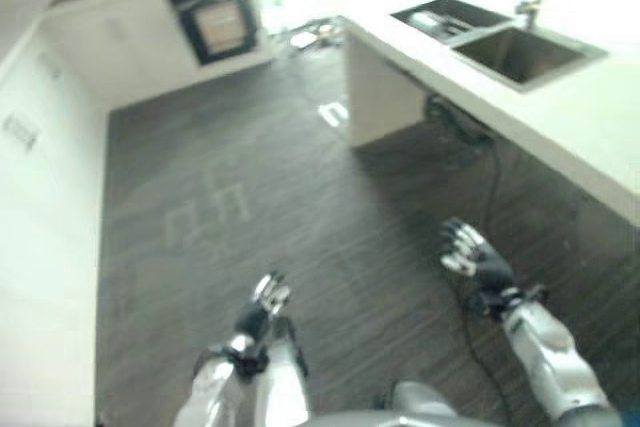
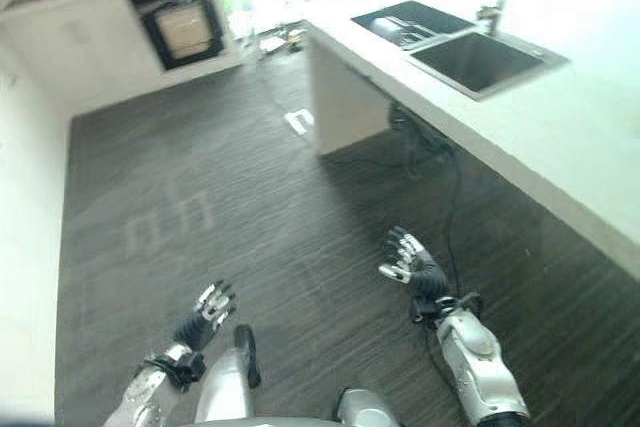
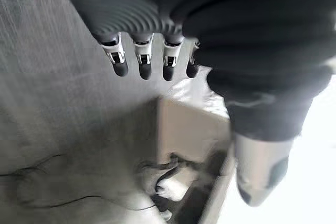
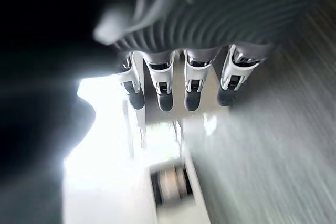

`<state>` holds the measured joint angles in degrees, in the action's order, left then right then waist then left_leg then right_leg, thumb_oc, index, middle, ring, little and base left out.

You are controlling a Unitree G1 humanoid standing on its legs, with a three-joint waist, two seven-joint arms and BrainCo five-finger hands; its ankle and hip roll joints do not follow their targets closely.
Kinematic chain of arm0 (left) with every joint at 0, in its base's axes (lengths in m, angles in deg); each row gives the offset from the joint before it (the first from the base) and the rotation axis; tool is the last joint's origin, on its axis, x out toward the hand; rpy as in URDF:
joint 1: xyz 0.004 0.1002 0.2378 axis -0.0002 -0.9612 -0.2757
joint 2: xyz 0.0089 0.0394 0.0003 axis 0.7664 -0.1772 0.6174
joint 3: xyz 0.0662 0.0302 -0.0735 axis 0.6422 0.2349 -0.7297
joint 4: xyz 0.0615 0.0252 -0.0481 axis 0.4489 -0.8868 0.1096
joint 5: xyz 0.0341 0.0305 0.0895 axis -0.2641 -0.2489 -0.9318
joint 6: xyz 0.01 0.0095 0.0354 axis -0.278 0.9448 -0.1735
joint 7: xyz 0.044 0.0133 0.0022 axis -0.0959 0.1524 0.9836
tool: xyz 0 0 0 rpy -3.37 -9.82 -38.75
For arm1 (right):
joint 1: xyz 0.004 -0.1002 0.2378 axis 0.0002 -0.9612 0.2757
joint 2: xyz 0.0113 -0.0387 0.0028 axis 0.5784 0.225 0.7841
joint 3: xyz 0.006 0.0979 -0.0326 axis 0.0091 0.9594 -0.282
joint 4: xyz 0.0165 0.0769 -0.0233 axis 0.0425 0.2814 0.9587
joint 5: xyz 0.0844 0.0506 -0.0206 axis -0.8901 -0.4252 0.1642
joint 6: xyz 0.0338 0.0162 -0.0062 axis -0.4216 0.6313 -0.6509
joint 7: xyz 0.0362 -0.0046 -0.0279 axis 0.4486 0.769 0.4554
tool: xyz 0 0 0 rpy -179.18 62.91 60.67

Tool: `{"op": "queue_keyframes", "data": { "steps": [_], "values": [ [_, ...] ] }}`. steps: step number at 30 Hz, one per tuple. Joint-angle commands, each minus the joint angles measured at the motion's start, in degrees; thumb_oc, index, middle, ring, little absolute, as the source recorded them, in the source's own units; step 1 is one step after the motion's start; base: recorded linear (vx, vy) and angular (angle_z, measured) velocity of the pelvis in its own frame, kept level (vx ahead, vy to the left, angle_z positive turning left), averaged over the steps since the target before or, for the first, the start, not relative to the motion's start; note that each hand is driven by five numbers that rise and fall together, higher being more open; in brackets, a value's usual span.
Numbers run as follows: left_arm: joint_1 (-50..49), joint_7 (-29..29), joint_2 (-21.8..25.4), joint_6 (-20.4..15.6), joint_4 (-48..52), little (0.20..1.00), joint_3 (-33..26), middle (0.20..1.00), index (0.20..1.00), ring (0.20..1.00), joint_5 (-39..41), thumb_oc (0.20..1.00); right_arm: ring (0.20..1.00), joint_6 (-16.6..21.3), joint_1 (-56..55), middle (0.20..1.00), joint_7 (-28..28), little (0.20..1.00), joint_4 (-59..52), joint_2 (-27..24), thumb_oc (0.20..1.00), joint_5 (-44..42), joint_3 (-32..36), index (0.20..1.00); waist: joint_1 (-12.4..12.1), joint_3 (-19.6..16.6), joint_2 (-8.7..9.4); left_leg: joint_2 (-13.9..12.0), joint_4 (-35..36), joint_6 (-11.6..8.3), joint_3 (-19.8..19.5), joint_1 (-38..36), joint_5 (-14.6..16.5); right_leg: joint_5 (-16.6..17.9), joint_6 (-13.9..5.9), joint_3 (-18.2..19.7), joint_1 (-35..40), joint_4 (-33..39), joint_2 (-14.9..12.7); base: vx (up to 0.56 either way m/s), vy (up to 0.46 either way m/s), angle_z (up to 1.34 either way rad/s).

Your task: Place the dishes in the dishwasher.

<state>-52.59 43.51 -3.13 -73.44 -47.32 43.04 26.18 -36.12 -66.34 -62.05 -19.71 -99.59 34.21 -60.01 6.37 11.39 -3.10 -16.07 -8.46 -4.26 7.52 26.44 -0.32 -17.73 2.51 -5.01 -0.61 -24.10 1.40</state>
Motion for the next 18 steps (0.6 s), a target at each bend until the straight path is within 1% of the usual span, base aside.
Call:
{"op": "queue_keyframes", "data": {
  "steps": [1,2,3,4,5,7,8,10,11,12,13,15,16,17,18],
  "values": [
    [1.0,-0.5,2.9,-6.1,2.7,1.0,-2.9,1.0,1.0,1.0,-0.1,1.0,1.0,1.7,4.6,1.0,-3.4,1.0,-4.5,0.4,1.0,0.4,-0.1,1.0,-4.9,-1.2,1.7,1.6,-8.7,-4.27,-4.0,-7.5,0.6,4.4,-8.66,3.3,1.8,6.9,-5.1,0.33,0.405,-0.8],
    [1.3,-0.3,2.7,-6.3,2.3,1.0,-2.8,1.0,1.0,1.0,-0.2,1.0,1.0,1.9,4.8,1.0,-3.2,1.0,-4.5,0.5,1.0,0.3,-0.1,1.0,-5.0,-1.6,1.52,0.7,-8.7,-4.43,-3.4,-7.7,0.5,3.8,-9.05,2.7,2.5,6.9,-6.0,0.3,0.464,-1.21],
    [2.5,0.2,3.3,-6.4,1.3,1.0,-2.7,1.0,1.0,1.0,0.5,1.0,1.0,1.7,4.9,1.0,-2.3,1.0,-4.7,0.8,1.0,-0.7,0.4,1.0,-4.7,-2.7,1.16,0.8,-8.7,-3.86,-2.4,-9.2,0.8,3.1,-10.29,2.4,4.2,6.9,-7.5,0.32,0.496,-0.95],
    [3.0,0.2,3.7,-6.1,1.4,1.0,-2.8,1.0,1.0,1.0,0.7,1.0,1.0,1.0,4.6,1.0,-1.6,1.0,-5.5,1.2,1.0,-1.5,0.8,1.0,-4.9,-3.3,1.36,1.8,-8.7,-3.27,-2.8,-9.6,1.6,2.9,-10.82,2.8,5.0,6.9,-8.2,0.28,0.412,-0.59],
    [3.2,0.2,3.9,-5.8,1.8,1.0,-2.9,1.0,1.0,1.0,0.9,1.0,1.0,0.9,4.3,1.0,-1.4,1.0,-6.0,1.3,1.0,-1.9,0.9,1.0,-5.0,-3.5,1.51,2.3,-8.7,-2.94,-2.8,-9.8,2.0,2.9,-11.18,2.8,5.4,6.9,-8.5,0.18,0.274,-0.21],
    [4.3,-0.1,4.9,-5.2,2.6,1.0,-3.1,1.0,1.0,1.0,0.6,1.0,1.0,0.9,3.1,1.0,-0.8,1.0,-7.6,2.7,1.0,-1.9,1.4,1.0,-5.3,-4.3,2.25,4.1,-8.7,-1.44,-1.9,-10.3,3.3,3.4,-12.29,2.5,6.4,6.9,-9.9,0.19,0.293,-0.04],
    [5.3,0.1,5.4,-5.1,2.6,1.0,-3.1,1.0,1.0,1.0,0.3,1.0,1.0,1.4,3.1,1.0,-0.4,1.0,-7.9,3.5,1.0,-0.9,1.2,1.0,-5.7,-4.7,3.01,5.9,-8.7,-0.28,-2.3,-10.4,4.0,5.5,-13.19,2.4,6.8,6.9,-11.0,0.19,0.305,0.44],
    [6.1,0.3,5.8,-4.7,3.0,1.0,-3.3,1.0,1.0,1.0,-0.3,1.0,1.0,1.9,3.6,1.0,0.7,1.0,-8.2,4.2,1.0,0.1,0.4,1.0,-6.2,-5.2,3.85,7.9,-8.7,1.1,-2.8,-10.7,4.7,9.1,-14.14,1.6,7.1,6.9,-12.3,0.19,0.301,0.65],
    [6.3,0.3,6.2,-4.3,4.1,1.0,-3.6,1.0,1.0,1.0,-0.2,1.0,1.0,2.1,4.3,1.0,1.0,1.0,-8.5,4.9,1.0,-0.2,-0.1,1.0,-6.5,-5.7,4.06,9.6,-8.7,2.19,-3.3,-11.4,5.5,13.9,-14.3,1.2,7.2,6.9,-12.8,0.26,0.386,0.41],
    [6.3,1.0,6.0,-4.5,4.9,1.0,-4.1,1.0,1.0,1.0,-0.1,1.0,1.0,2.5,4.7,1.0,1.5,1.0,-8.7,5.5,1.0,0.4,-0.3,1.0,-6.4,-5.8,3.77,10.8,-8.7,3.14,-3.8,-12.3,6.2,18.4,-14.16,1.0,7.8,6.9,-12.6,0.3,0.461,0.24],
    [6.4,1.6,5.7,-4.2,6.5,1.0,-4.9,1.0,1.0,1.0,0.8,1.0,1.0,3.4,4.5,1.0,1.9,1.0,-9.3,5.7,1.0,1.3,-0.3,1.0,-6.3,-5.6,3.19,11.7,-8.7,3.96,-3.8,-13.6,6.9,21.8,-13.76,0.4,6.7,3.1,-12.5,0.26,0.409,0.42],
    [6.1,3.0,5.5,-4.5,9.8,1.0,-6.5,1.0,1.0,1.0,1.1,1.0,1.0,4.4,3.8,1.0,2.1,1.0,-11.2,5.8,1.0,1.3,0.1,1.0,-6.3,-5.1,2.41,12.7,-8.7,4.85,-3.9,-15.4,8.1,23.4,-13.04,-0.9,2.6,-6.0,-12.2,0.2,0.308,0.48],
    [5.8,3.6,5.6,-4.7,12.1,1.0,-7.9,1.0,1.0,1.0,1.5,1.0,1.0,5.0,3.7,1.0,2.5,1.0,-12.3,5.5,1.0,1.1,0.2,1.0,-6.2,-4.6,2.09,12.6,-8.7,4.96,-3.5,-16.8,8.7,23.4,-12.23,-2.2,-0.7,-8.6,-12.2,0.16,0.187,0.2],
    [5.8,4.3,5.8,-4.9,13.6,1.0,-8.6,1.0,1.0,1.0,1.8,1.0,1.0,5.3,3.9,1.0,2.8,1.0,-12.9,5.3,1.0,1.0,0.2,1.0,-6.1,-4.2,2.14,12.6,-8.7,4.96,-3.2,-17.4,8.9,22.4,-11.69,-3.0,-2.3,-8.0,-11.6,0.15,0.101,0.04],
    [6.0,4.6,6.0,-4.6,14.8,1.0,-9.2,1.0,1.0,1.0,2.4,1.0,1.0,5.5,4.1,1.0,3.1,1.0,-13.6,4.8,1.0,0.6,0.4,1.0,-5.9,-3.9,2.38,12.6,-8.7,4.88,-2.9,-17.8,8.9,20.5,-11.26,-4.0,-2.7,-5.9,-10.2,0.17,-0.011,0.13]
  ]
}}
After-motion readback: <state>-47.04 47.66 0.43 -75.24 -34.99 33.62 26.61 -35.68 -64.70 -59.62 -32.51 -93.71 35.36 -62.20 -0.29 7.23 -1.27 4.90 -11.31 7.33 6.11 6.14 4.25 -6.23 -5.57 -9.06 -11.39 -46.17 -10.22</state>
